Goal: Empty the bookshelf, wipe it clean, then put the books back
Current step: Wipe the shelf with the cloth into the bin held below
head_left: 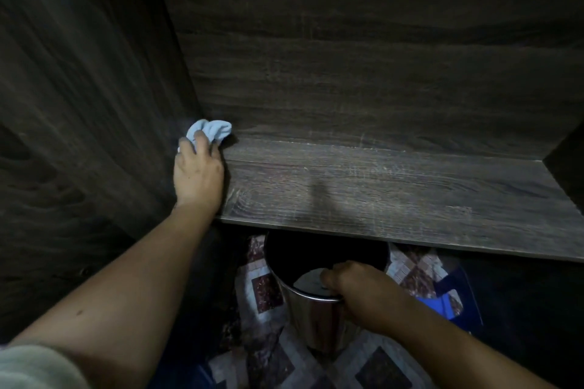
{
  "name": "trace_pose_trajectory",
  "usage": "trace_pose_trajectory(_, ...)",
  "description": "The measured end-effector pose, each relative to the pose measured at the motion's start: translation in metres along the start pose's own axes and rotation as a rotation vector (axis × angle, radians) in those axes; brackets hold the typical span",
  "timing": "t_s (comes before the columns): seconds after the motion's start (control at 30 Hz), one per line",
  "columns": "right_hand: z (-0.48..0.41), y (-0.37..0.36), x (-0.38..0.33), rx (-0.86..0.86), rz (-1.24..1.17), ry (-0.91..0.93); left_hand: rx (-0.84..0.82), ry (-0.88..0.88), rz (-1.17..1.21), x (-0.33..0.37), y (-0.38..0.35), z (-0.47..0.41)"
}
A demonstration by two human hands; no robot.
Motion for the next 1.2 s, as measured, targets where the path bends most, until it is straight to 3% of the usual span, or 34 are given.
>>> trace_pose_trajectory(0.1, -0.002, 0.000, 0.001, -0.007, -0.012, 0.000, -0.132, 0.022, 0.033, 0.004, -0.012, -0.004)
trace_pose_trajectory(0.33, 0.005, -0.002, 0.005, 0.022, -0.048, 0.006, -0.393, 0.116, 0.363, 0.003, -0.020, -0.025)
trace_pose_trajectory(0.5, 0.014, -0.004, 0.013, 0.040, -0.065, 0.024, -0.420, 0.071, 0.502, 0.019, 0.002, -0.013)
trace_pose_trajectory(0.67, 0.015, 0.001, 0.010, 0.029, -0.030, 0.005, -0.371, -0.083, 0.633, 0.066, 0.036, 0.004)
trace_pose_trajectory(0.8, 0.011, 0.002, 0.008, -0.002, -0.033, -0.006, -0.341, 0.058, 0.843, 0.065, 0.034, 0.003)
trace_pose_trajectory(0.9, 0.009, 0.004, 0.009, -0.004, -0.036, -0.016, -0.143, 0.145, 0.629, 0.035, 0.033, -0.014)
trace_pose_trajectory(1.03, 0.006, 0.004, 0.008, 0.003, -0.064, -0.031, 0.050, 0.131, 0.314, 0.004, 0.014, -0.030)
trace_pose_trajectory(1.2, 0.005, 0.005, 0.008, 0.020, -0.080, -0.023, -0.185, 0.020, 0.061, 0.016, -0.026, -0.035)
Point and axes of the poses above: each hand's wrist, its own z-axis away from the middle knuckle, its own y-axis out of the back of the hand, x = y × z, the point moved 6 cm from there along -z, towards the middle knuckle, and after that the axes turned 6 degrees about -z, right-handed, at the moved point
